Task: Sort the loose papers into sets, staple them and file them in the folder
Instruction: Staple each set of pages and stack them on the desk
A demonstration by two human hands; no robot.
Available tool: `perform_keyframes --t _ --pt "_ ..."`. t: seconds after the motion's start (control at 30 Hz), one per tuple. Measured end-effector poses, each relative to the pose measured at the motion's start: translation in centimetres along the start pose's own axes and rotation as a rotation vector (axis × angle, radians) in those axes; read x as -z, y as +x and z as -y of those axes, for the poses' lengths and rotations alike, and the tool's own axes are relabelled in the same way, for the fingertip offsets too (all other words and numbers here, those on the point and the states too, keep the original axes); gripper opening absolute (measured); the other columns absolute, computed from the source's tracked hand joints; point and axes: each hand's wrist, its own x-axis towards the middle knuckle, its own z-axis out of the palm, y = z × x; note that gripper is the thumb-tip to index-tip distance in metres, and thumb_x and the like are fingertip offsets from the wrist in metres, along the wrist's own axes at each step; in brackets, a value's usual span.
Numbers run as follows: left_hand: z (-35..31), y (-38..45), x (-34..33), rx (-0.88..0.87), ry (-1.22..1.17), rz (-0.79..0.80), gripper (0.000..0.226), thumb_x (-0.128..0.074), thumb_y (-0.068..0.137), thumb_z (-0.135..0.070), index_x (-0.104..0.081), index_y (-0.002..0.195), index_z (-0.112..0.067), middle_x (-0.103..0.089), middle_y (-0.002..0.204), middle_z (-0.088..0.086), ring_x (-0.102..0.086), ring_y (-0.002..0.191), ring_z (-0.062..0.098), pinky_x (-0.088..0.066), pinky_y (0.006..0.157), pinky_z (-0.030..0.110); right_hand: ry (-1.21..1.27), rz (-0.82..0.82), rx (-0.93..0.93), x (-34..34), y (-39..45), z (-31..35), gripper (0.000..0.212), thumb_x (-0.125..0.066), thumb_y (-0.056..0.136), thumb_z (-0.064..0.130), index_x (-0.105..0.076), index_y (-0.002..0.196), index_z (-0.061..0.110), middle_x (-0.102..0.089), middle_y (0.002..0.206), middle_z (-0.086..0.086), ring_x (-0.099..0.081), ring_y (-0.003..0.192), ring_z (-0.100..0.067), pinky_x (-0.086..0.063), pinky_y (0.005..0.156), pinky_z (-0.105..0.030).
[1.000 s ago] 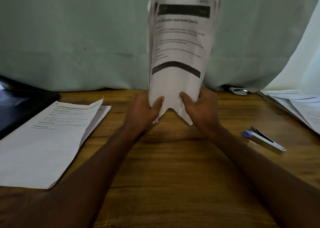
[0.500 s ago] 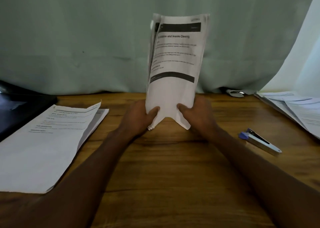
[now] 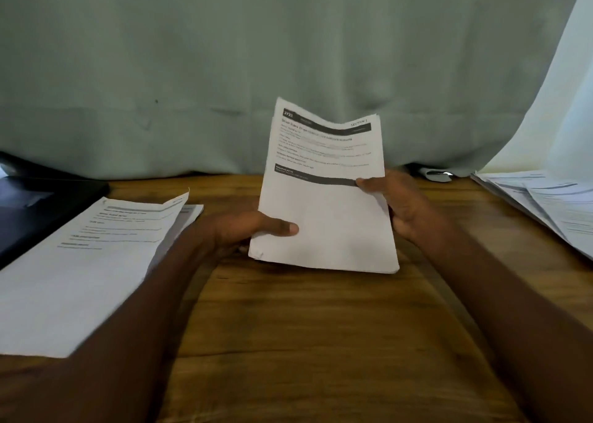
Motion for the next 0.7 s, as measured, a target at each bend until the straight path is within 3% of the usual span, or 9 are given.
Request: perform_keyframes --t 0.1,0.17,0.23,0.3,0.37,0.53,0.63,0.7 --pt "-0.3 -0.5 0.8 -0.005 -0.207 0.026 0.052 -0.080 0.086 -0.036 -0.062 0.133 -0.023 -0.075 0.123 0.005 -0.070 0.117 0.033 -0.056 0.100 0.052 -0.014 0.073 -0.083 0.2 0.3 -0.5 0.047 -0.066 0.089 -0.002 -0.065 0.133 0.012 -0.073 0.124 -0.008 -0.070 0.112 -0.032 -0.055 0.099 -0.047" --pt "-0.3 -0.1 1.3 -0.047 -0.261 -0.084 0.044 -0.073 0.093 -0.037 -0.066 0.133 -0.020 -0.072 0.127 0.012 -0.061 0.124 0.047 -0.040 0.110 0.066 -0.079 0.128 -0.142 0.2 0.1 -0.9 0.050 -0.068 0.088 -0.001 -0.064 0.135 0.015 -0.073 0.125 -0.007 -0.070 0.113 -0.032 -0.054 0.102 -0.049" --pt "-0.2 0.6 1.3 -0.052 -0.322 -0.252 0.035 -0.067 0.099 -0.033 -0.068 0.129 -0.016 -0.076 0.119 0.010 -0.067 0.118 0.043 -0.049 0.107 0.059 -0.135 0.218 -0.193 -0.2 0.0 -1.4 0.051 -0.068 0.089 -0.002 -0.063 0.137 0.015 -0.072 0.127 -0.006 -0.070 0.113 -0.032 -0.052 0.104 -0.051" --pt "0.1 1.4 1.0 -0.032 -0.445 -0.398 0.028 -0.064 0.102 -0.023 -0.068 0.127 -0.011 -0.079 0.110 0.009 -0.076 0.103 0.034 -0.063 0.084 0.046 -0.195 0.304 -0.205 -0.8 -0.3 -1.7 0.053 -0.066 0.089 -0.005 -0.061 0.139 0.015 -0.071 0.129 -0.005 -0.070 0.115 -0.030 -0.051 0.106 -0.049" --pt "0.5 1.9 1.0 -0.027 -0.482 -0.466 0.023 -0.060 0.103 -0.015 -0.067 0.124 -0.010 -0.080 0.104 0.009 -0.078 0.092 0.031 -0.064 0.069 0.040 -0.238 0.336 -0.189 -1.2 -0.4 -1.9 0.054 -0.066 0.090 -0.005 -0.060 0.140 0.013 -0.069 0.132 -0.004 -0.068 0.118 -0.029 -0.050 0.108 -0.048" --pt "1.3 1.8 1.5 -0.006 -0.489 -0.246 0.037 -0.066 0.096 -0.014 -0.063 0.133 -0.009 -0.074 0.122 0.016 -0.072 0.111 0.037 -0.061 0.089 0.049 -0.058 0.194 -0.220 -1.2 -0.1 -1.7 0.039 -0.073 0.092 0.012 -0.065 0.130 0.005 -0.074 0.118 -0.015 -0.073 0.107 -0.033 -0.056 0.098 -0.048" --pt "1.0 1.6 0.8 0.000 -0.440 -0.143 0.031 -0.069 0.095 -0.014 -0.068 0.126 -0.010 -0.075 0.120 0.016 -0.074 0.106 0.037 -0.064 0.076 0.042 -0.034 0.099 -0.282 -0.8 0.1 -1.7 0.034 -0.070 0.094 0.009 -0.064 0.126 0.000 -0.076 0.111 -0.019 -0.074 0.101 -0.038 -0.063 0.080 -0.047" --pt "0.6 1.6 0.4 -0.002 -0.429 -0.207 0.020 -0.066 0.098 -0.015 -0.070 0.117 -0.012 -0.077 0.112 0.015 -0.076 0.099 0.035 -0.064 0.069 0.039 -0.069 0.111 -0.294 -0.6 0.2 -1.7 0.034 -0.070 0.092 0.006 -0.064 0.125 -0.002 -0.075 0.111 -0.020 -0.073 0.102 -0.039 -0.064 0.078 -0.047"
